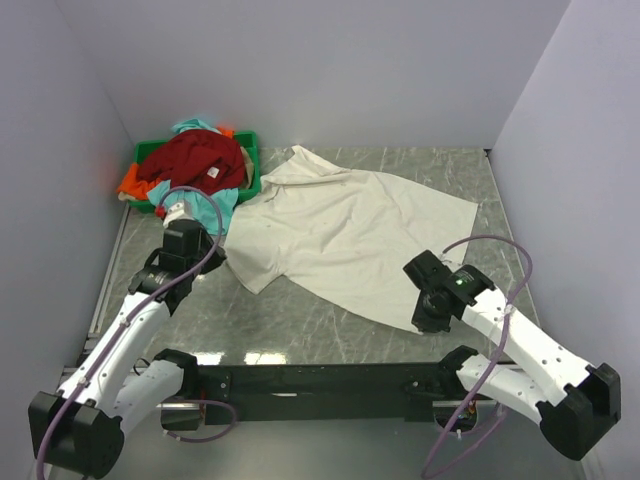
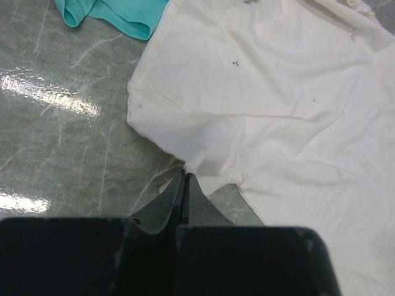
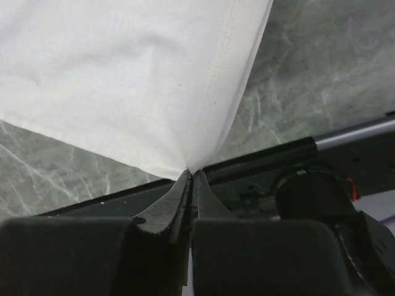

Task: Fold and stack the t-shirts
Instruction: Fold the tshirt

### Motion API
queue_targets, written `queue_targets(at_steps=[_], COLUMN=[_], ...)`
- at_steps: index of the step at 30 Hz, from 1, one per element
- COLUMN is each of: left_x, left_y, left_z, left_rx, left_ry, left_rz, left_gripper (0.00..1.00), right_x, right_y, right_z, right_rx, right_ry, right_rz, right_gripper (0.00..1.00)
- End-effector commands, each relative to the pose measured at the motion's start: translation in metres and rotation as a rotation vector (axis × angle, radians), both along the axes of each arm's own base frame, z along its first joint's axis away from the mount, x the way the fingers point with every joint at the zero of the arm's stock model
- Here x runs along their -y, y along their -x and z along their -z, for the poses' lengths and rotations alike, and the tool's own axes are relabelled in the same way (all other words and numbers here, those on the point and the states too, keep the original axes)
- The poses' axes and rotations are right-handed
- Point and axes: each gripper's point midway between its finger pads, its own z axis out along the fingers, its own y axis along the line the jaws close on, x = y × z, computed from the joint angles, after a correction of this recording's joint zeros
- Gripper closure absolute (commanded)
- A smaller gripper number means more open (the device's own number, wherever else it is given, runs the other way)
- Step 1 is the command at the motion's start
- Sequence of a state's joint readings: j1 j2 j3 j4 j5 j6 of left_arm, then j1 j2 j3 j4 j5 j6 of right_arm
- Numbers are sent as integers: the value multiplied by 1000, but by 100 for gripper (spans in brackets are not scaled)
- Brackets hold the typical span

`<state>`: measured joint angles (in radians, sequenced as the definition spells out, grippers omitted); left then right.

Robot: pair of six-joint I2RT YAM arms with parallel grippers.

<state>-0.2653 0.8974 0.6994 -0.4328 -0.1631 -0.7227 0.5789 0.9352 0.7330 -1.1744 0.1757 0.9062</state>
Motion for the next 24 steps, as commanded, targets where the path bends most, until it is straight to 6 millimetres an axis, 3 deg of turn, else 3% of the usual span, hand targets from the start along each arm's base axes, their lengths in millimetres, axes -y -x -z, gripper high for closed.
queue_targets(at_steps=[1, 10, 18, 24], left_x=[1, 14, 43, 45], left_y=[6, 24, 40, 44], left_z=[-11, -4, 15, 9], left_rx=[35, 16, -33, -20], left_ry=[38, 84, 97, 89], left_rz=[-12, 10, 69, 61], left_gripper=[100, 100, 100, 100], right_x=[16, 30, 40, 37], right_y=[9, 20, 29, 28], right_z=[-18, -34, -39, -41], right_rx=[5, 37, 60, 77], right_ry=[62, 73, 79, 58], right_rz=[-13, -23, -26, -28], right_gripper=[100, 100, 100, 100])
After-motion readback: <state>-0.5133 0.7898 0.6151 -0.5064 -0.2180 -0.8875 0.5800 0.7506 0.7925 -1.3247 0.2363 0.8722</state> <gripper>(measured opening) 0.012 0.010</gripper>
